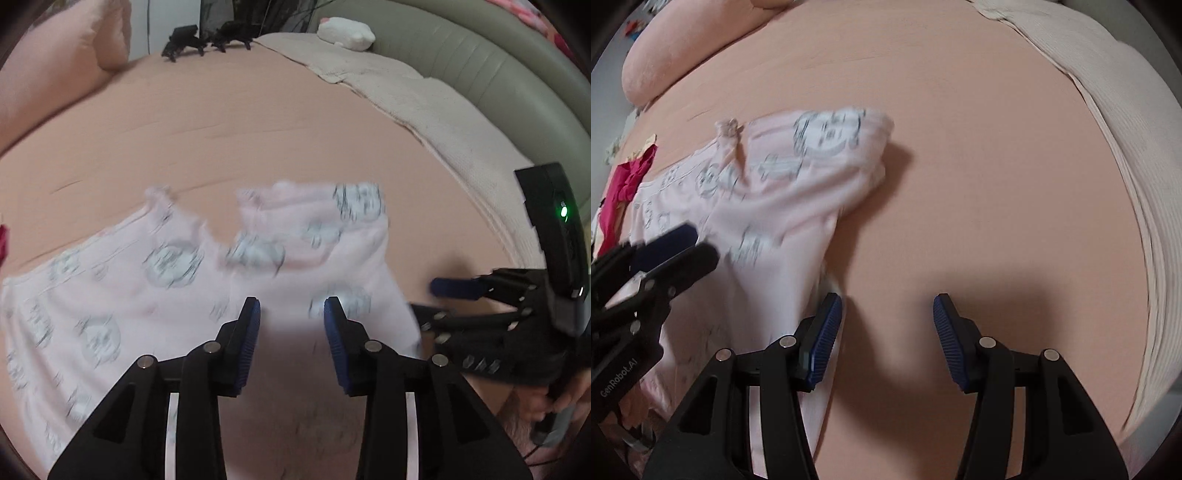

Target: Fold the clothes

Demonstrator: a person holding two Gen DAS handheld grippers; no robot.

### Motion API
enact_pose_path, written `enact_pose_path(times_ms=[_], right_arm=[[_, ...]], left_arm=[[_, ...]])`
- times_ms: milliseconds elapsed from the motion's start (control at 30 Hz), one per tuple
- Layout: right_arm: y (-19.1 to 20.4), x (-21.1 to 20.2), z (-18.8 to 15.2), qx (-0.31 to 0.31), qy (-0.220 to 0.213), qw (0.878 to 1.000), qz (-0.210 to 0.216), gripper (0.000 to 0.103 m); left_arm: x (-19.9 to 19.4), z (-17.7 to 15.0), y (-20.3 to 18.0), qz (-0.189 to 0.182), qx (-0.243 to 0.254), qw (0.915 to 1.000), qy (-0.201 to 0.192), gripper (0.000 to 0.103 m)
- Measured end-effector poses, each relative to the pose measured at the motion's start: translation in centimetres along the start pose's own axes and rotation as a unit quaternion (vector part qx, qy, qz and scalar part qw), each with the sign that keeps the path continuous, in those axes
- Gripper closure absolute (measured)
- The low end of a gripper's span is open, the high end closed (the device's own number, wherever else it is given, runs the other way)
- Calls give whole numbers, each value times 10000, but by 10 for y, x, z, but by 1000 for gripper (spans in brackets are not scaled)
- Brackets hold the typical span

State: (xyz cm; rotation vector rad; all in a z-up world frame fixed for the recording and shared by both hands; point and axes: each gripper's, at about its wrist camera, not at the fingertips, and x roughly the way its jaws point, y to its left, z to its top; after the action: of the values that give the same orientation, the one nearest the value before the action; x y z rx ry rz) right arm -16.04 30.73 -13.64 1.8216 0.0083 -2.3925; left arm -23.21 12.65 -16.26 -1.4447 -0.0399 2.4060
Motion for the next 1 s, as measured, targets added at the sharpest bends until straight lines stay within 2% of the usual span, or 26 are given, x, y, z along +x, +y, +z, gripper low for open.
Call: enact_pose_path(times_ms=[100, 267, 433, 500, 567, 633, 667, 700, 767, 867, 1000], right_arm=[[3, 5, 14, -198, 98, 9997, -50, 50], [8, 5, 15, -611, 424, 9972, 68, 48], [4, 1, 22, -556, 463, 9974, 32, 49], [2, 0, 21, -499, 457, 9977, 61, 49], [0, 0, 18, -460, 466, 9978, 134, 49], [-2, -1, 16, -421, 475, 9978, 207, 49], [-3, -1, 15, -401, 480, 9977, 243, 49], [-4, -2, 14, -385, 469, 9978, 259, 49], [-7, -4, 13, -324, 434, 9981, 283, 49], [-10, -9, 14, -207, 389, 9985, 319, 49], [-9, -11, 20, -281, 352, 9984, 328, 49]], left_arm=[[25, 0, 4, 556, 36, 9970, 540, 68], [22, 3, 19, 944, -2, 9867, 1322, 71], [7, 27, 24, 613, 79, 9945, 851, 68], [10, 34, 19, 386, 87, 9968, 690, 59], [17, 38, 14, 109, 46, 9979, 639, 54], [28, 36, 10, 23, 114, 9976, 676, 55], [34, 33, 9, 94, 167, 9972, 724, 60], [39, 30, 8, 217, 213, 9965, 779, 79], [39, 25, 13, 340, 127, 9961, 799, 87], [24, 19, 25, 666, -1, 9952, 719, 90], [2, 11, 46, 900, -179, 9942, 556, 90]])
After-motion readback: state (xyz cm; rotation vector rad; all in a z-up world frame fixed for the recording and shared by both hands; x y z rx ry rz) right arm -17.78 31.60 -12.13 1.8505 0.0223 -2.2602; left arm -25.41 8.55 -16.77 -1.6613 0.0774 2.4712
